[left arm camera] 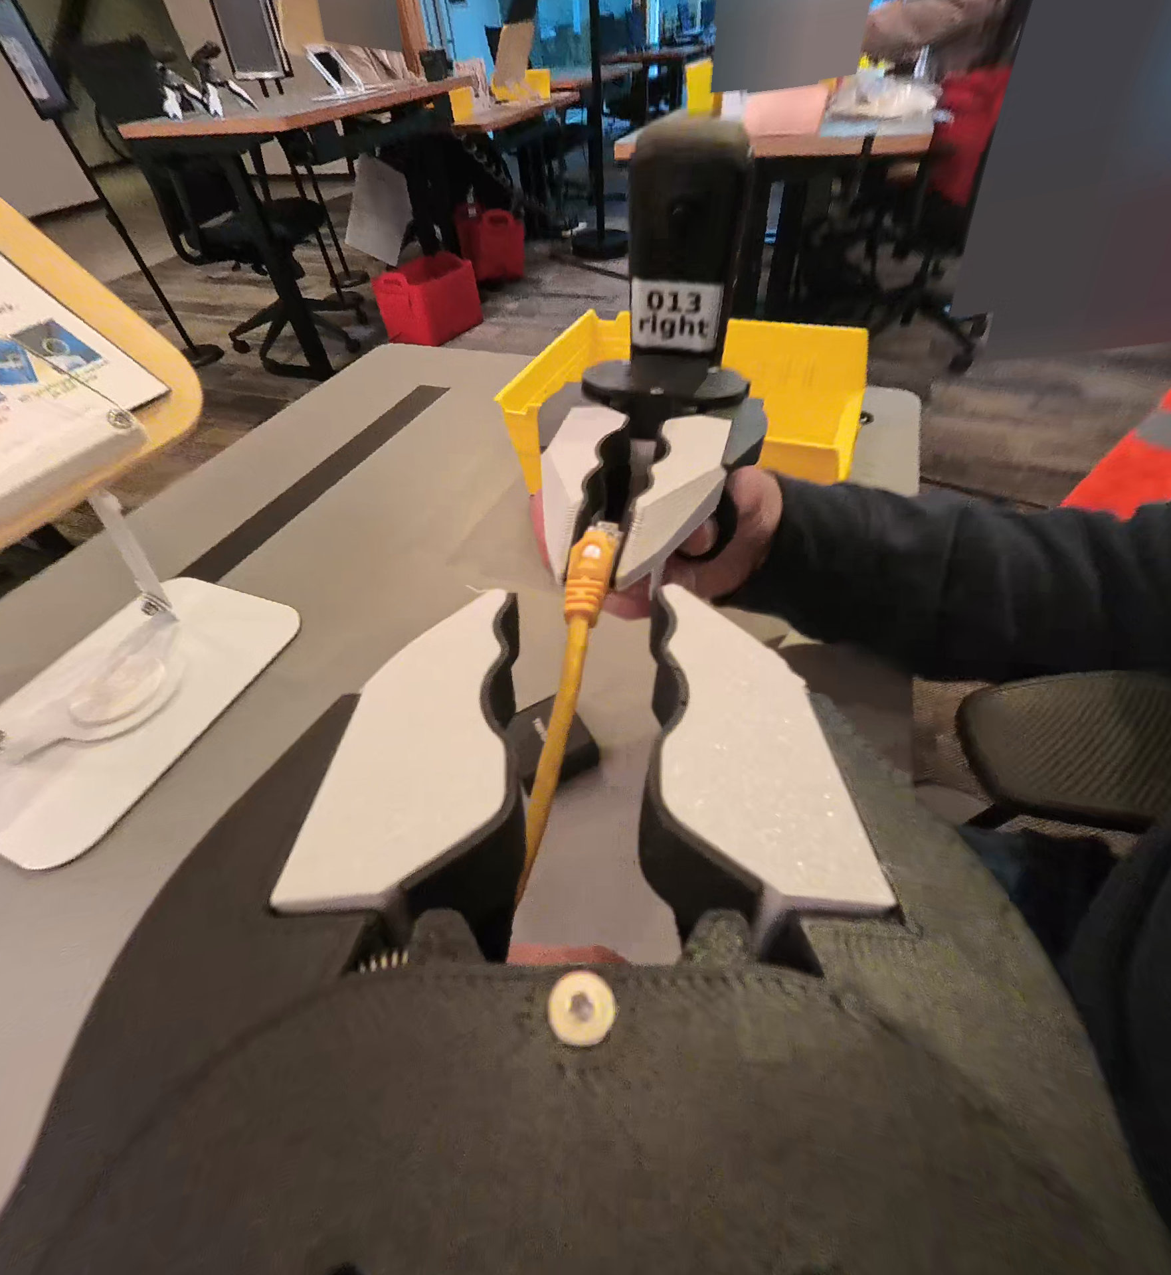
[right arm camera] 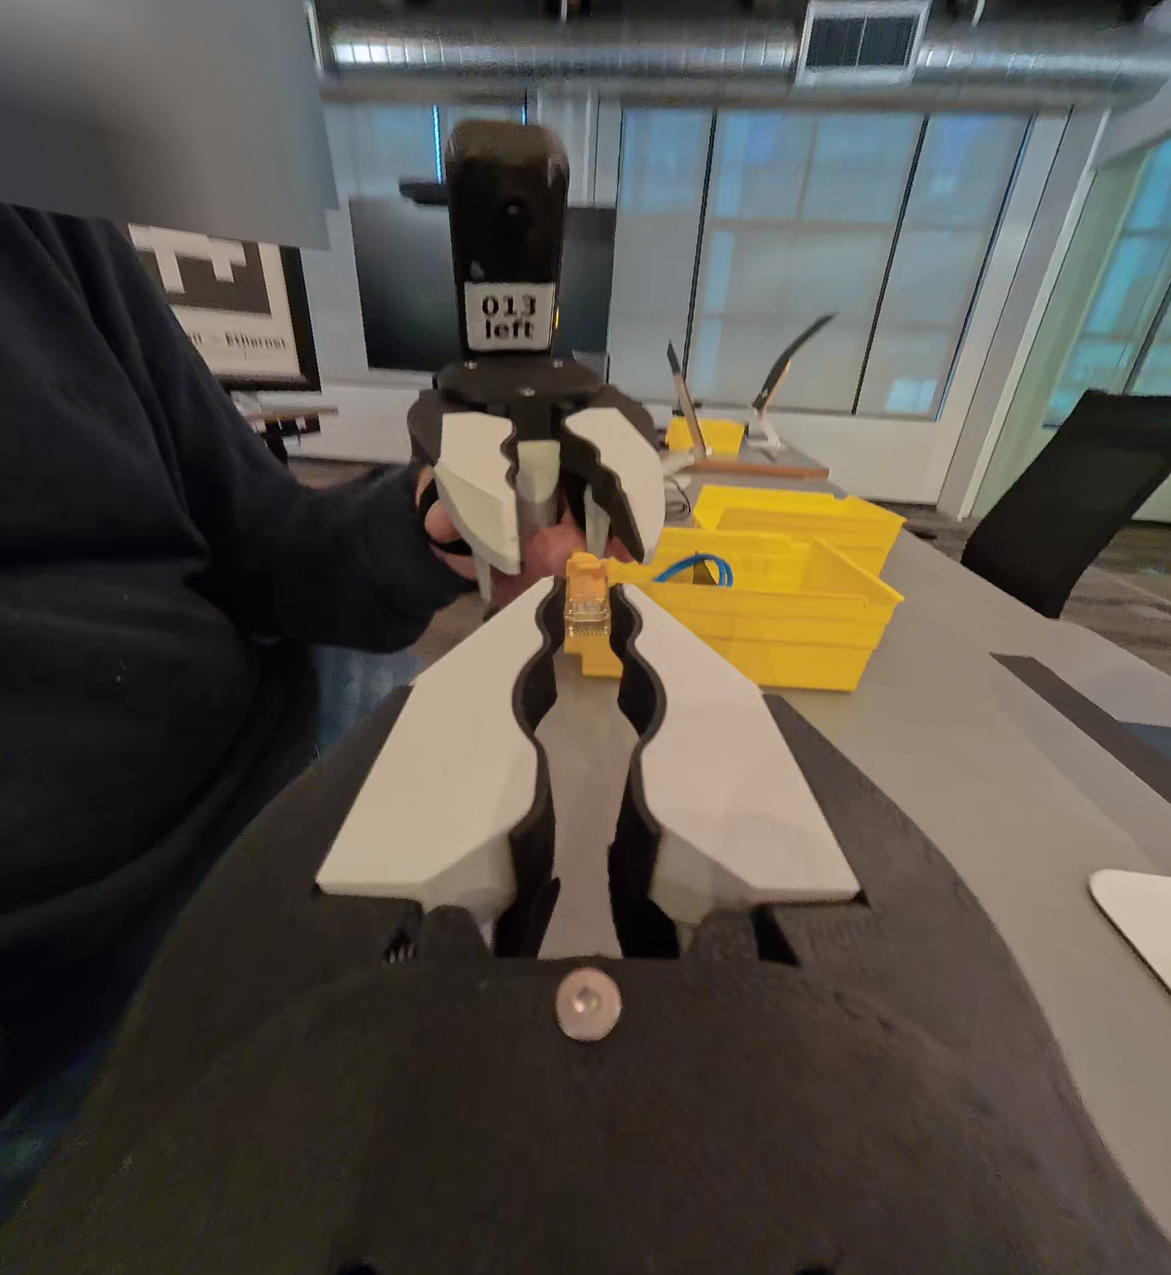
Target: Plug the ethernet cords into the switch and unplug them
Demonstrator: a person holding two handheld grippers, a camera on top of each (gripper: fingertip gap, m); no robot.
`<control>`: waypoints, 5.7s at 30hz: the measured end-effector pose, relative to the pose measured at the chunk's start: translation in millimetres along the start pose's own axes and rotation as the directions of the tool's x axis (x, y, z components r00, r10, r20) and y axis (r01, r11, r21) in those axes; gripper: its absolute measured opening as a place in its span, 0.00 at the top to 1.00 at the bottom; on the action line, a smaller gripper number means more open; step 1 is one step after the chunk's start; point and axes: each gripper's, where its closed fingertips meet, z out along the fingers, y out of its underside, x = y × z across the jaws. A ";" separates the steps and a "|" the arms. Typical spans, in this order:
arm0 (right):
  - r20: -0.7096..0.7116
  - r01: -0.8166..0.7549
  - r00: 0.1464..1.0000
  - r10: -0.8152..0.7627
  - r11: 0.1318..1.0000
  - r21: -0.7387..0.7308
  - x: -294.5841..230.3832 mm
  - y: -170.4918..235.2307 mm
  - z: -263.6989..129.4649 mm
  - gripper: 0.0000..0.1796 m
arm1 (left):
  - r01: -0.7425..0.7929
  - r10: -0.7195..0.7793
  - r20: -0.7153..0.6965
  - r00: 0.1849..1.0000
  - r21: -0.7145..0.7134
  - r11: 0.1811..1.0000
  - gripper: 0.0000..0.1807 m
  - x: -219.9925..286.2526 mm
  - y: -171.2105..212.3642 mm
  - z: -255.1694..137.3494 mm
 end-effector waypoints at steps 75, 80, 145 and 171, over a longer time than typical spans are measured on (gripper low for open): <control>-0.456 -0.360 0.890 0.009 0.628 -0.690 26.5 198.7 -72.4 0.67 | 0.099 -0.110 0.061 0.992 0.158 0.982 0.94 -50.1 51.6 -37.3; -0.260 -0.221 0.965 0.027 0.614 -0.758 13.8 193.2 -68.4 0.67 | 0.092 -0.101 0.054 0.993 0.153 0.984 0.94 -46.9 52.0 -36.0; -0.270 -0.185 0.962 0.033 0.807 -0.561 39.2 117.7 -55.1 0.67 | 0.136 -0.139 0.002 0.990 0.187 0.973 0.94 -49.2 68.2 -36.4; -0.012 -0.118 0.992 0.128 0.872 -0.475 20.4 50.4 -2.6 0.67 | 0.086 -0.086 -0.009 0.996 0.191 0.978 0.94 -35.4 44.5 -35.3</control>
